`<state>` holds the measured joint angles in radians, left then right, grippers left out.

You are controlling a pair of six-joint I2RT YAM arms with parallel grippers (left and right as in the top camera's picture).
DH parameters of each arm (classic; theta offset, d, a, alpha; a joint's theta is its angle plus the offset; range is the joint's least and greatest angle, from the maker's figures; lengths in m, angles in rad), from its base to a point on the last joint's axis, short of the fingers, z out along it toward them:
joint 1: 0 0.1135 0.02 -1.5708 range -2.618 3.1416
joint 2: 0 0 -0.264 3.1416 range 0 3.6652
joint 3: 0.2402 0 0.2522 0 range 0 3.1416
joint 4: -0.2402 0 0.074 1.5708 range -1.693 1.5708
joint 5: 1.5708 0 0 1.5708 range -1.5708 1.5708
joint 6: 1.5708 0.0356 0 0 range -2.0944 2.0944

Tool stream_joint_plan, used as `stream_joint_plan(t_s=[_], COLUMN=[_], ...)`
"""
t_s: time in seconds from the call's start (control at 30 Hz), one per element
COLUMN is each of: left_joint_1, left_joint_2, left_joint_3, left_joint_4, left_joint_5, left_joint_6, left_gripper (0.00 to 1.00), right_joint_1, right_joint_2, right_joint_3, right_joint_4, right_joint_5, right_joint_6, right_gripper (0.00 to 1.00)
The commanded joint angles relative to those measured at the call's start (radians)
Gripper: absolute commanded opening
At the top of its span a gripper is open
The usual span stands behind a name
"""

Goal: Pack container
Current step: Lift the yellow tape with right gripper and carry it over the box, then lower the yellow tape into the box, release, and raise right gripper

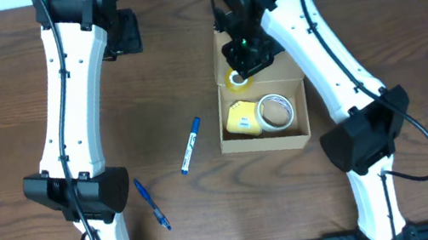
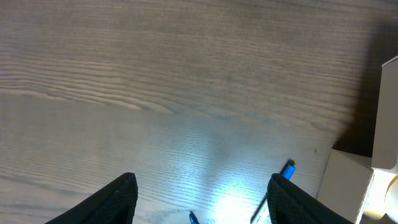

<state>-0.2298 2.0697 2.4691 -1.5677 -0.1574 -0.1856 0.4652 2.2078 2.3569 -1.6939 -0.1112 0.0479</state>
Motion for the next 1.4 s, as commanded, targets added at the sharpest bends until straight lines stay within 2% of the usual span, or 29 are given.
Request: stream_joint_plan(t_s=[0.0, 0.17, 0.43, 0.83, 0.97, 1.03, 1.13, 1.37], left_joint_1=[0.005, 0.040, 0.106, 0.112, 0.112, 0.112, 0.112, 0.112], left_joint_2=[-0.011, -0.011, -0.011, -0.011, -0.011, -0.011, -0.011, -0.011], left_joint_3=[0.023, 0.023, 0.023, 0.023, 0.023, 0.023, 0.023, 0.023], left_joint_4=[-0.007, -0.006, -0.010, -0.017, -0.016, -0.017, -0.017, -0.017], left_joint_5=[-0.003, -0.003, 0.020, 0.020, 0.020, 0.020, 0.020, 0.020], left_joint_6=[0.006, 0.006, 0.006, 0.006, 0.006, 0.006, 0.006, 0.006], left_gripper=[0.68, 0.68, 0.68, 0.68, 0.68, 0.68, 0.68, 0.68], right_joint_1=[0.007, 0.008, 0.079, 0.139, 0.171, 0.184, 0.191, 0.188], right_joint_2=[-0.006, -0.006, -0.006, -0.006, -0.006, -0.006, -0.006, -0.007], right_joint_3=[-0.047, -0.167, -0.260, -0.537, -0.571, -0.571, -0.571, -0.571], right_joint_4=[-0.004, 0.031, 0.083, 0.201, 0.244, 0.248, 0.246, 0.236], right_joint_5=[0.010, 0.008, 0.002, -0.067, -0.080, -0.079, -0.077, -0.027], right_joint_6=[-0.007, 0.000, 0.000, 0.006, 0.002, -0.002, -0.005, 0.010], right_gripper=[0.01, 0.02, 0.02, 0.02, 0.02, 0.06, 0.20, 0.36])
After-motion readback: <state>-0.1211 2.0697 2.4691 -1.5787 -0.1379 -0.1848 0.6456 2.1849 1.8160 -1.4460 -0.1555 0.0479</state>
